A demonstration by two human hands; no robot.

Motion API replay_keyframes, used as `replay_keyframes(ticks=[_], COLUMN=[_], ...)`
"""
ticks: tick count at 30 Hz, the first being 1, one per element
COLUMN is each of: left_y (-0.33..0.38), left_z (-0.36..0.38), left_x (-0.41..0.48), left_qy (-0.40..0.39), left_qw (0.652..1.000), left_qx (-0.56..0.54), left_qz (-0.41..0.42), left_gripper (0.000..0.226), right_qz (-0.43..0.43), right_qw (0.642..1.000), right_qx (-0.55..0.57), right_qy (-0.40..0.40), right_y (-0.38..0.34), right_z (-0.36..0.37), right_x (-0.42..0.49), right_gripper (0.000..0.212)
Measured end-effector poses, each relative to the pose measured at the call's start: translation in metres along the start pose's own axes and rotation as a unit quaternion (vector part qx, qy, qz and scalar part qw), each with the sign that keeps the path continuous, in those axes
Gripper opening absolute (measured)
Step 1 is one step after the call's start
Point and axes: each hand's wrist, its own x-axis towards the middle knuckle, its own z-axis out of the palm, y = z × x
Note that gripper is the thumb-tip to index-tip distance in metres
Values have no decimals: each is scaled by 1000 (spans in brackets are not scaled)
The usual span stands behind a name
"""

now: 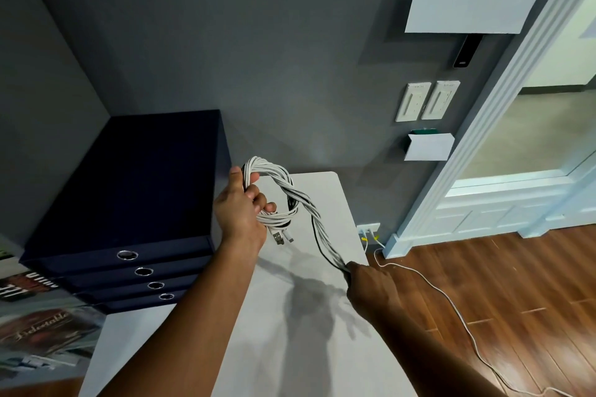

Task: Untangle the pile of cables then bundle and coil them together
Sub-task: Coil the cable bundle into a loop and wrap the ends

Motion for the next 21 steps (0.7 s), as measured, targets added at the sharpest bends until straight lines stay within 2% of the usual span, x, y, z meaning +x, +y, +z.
replay_keyframes(ticks=[2, 4, 6, 9, 12, 13, 18, 21], left_y=[-4, -9, -12, -15, -26, -31, -55, -63], left_z=[-3, -4, -5, -7, -12, -14, -30, -35], left_x=[0, 1, 2, 2, 0, -1, -10, -21], left_qy=[-15, -25, -26, -28, -25, -22, -21, -41], left_qw=[1000, 999, 998, 995, 992, 991, 983, 975], left_qx=[-13, -28, -46, -73, -83, -83, -61, -58], left_qz=[-11, -27, -42, -63, -91, -101, -170, -212], left_gripper=[41, 42, 42, 42, 41, 40, 35, 32], right_qz=[47, 75, 87, 124, 285, 291, 308, 322], right_qw=[999, 993, 977, 901, 742, 717, 625, 617], right_qx=[20, 91, 192, 415, 603, 626, 713, 712], right_qy=[14, 3, -4, -27, -77, -96, -80, -96], right_y=[3, 9, 15, 12, 5, 4, -6, -11], right_z=[0, 6, 4, -2, -14, -13, -17, -14], right_x=[2, 8, 12, 20, 20, 22, 29, 30], right_gripper=[11, 17, 11, 12, 21, 24, 40, 40])
